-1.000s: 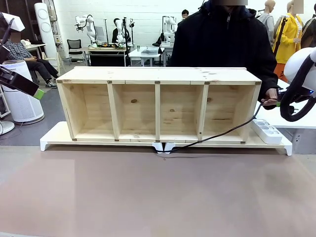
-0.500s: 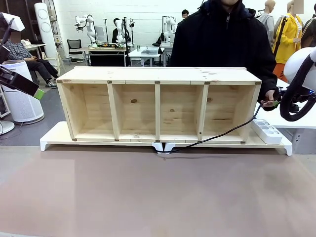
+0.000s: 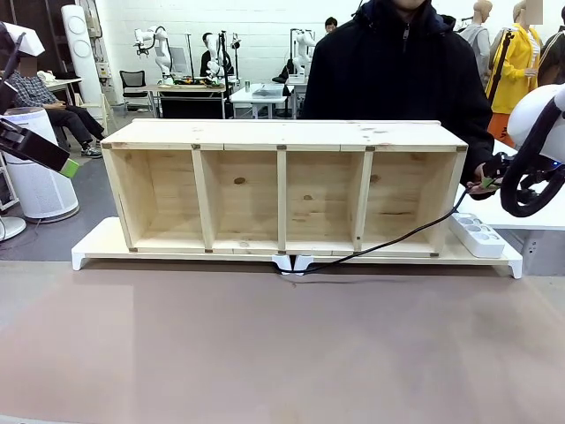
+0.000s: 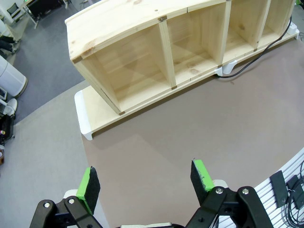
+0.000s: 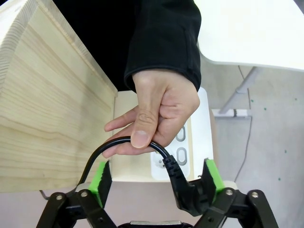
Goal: Perform cable management.
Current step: Release the Power Cable when the human grasps it.
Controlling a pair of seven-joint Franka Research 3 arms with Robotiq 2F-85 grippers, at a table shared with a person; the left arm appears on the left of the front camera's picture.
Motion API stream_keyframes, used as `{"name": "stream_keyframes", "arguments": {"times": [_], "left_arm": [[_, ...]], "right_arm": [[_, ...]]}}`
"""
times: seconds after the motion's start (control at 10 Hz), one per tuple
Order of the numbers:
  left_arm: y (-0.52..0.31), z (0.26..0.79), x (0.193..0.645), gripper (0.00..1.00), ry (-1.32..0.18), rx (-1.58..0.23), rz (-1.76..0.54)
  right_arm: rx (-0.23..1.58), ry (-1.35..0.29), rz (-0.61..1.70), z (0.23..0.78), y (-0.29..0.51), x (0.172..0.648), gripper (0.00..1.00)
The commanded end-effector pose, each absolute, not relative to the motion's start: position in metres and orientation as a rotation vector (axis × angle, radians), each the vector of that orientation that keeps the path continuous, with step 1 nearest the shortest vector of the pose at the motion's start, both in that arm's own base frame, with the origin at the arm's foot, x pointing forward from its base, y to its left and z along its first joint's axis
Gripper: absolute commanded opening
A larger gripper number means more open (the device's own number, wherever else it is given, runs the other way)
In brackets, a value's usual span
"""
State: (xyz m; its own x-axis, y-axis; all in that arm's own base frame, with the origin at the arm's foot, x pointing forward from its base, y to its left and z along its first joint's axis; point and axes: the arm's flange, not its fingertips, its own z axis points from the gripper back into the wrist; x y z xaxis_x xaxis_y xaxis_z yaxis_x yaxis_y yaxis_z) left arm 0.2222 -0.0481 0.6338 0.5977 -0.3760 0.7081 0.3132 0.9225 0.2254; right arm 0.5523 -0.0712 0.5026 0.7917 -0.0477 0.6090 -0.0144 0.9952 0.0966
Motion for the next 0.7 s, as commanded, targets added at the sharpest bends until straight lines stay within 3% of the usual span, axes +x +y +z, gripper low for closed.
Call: {"name": "stream_keyframes", "arguments": {"times": [0.0,0.6], "left_arm": [[-0.0486,0.6345,0.2245,1.00,-0.849,0.082,-0.399],[-0.0486,0.6345,0.2245,1.00,-0.849,0.082,-0.399]], "right_arm": [[0.093,-0.659,0.012,0.4966,-0.0711,0.5511,1.00],[0.098,-0.657,-0.018,0.5026,-0.0712,0.5523,1.00]]}}
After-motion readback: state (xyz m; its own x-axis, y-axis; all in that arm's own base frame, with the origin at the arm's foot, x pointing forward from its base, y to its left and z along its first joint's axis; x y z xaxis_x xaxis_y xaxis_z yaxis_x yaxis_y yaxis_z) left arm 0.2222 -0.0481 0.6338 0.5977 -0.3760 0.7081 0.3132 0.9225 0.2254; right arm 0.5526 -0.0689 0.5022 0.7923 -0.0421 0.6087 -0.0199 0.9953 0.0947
